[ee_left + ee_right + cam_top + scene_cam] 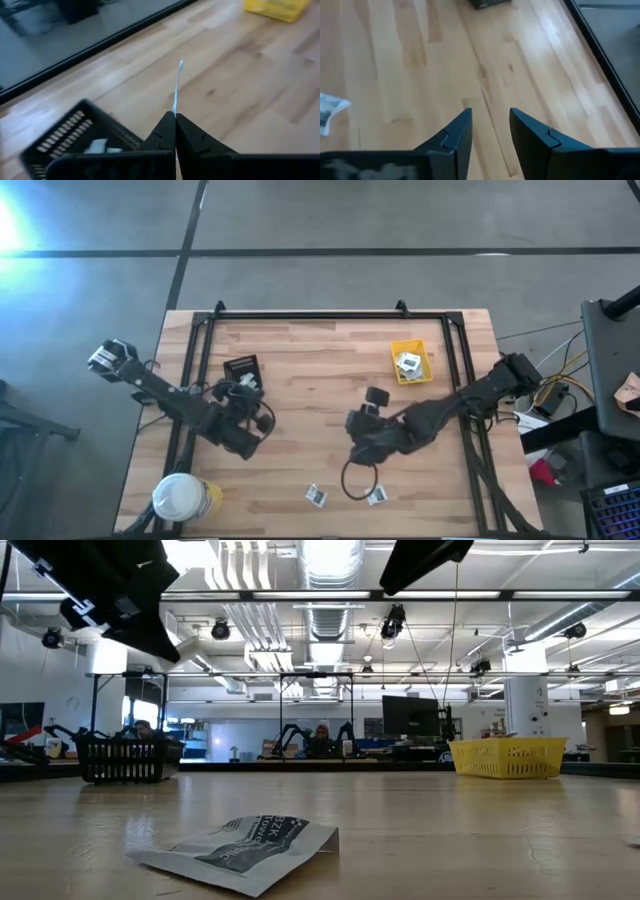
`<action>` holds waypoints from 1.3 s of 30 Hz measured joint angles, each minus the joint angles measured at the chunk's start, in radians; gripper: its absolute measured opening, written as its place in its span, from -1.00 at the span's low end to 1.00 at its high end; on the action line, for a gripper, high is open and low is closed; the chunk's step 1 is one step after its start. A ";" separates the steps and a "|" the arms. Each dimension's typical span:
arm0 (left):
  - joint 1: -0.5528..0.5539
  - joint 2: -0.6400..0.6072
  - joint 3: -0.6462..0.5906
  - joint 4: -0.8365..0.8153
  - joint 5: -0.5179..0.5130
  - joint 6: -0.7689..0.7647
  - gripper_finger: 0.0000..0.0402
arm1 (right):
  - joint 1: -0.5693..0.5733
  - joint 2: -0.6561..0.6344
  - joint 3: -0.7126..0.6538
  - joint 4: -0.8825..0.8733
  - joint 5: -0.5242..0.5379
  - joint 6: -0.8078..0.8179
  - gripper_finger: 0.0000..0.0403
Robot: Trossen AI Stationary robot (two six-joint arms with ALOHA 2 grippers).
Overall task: Pick & Place First Aid Supplies
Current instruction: Put the green bandage into the black bin
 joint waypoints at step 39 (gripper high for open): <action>0.017 -0.012 -0.001 -0.386 0.041 -0.324 -1.00 | 0.170 0.005 -0.086 -0.012 0.008 0.253 -0.62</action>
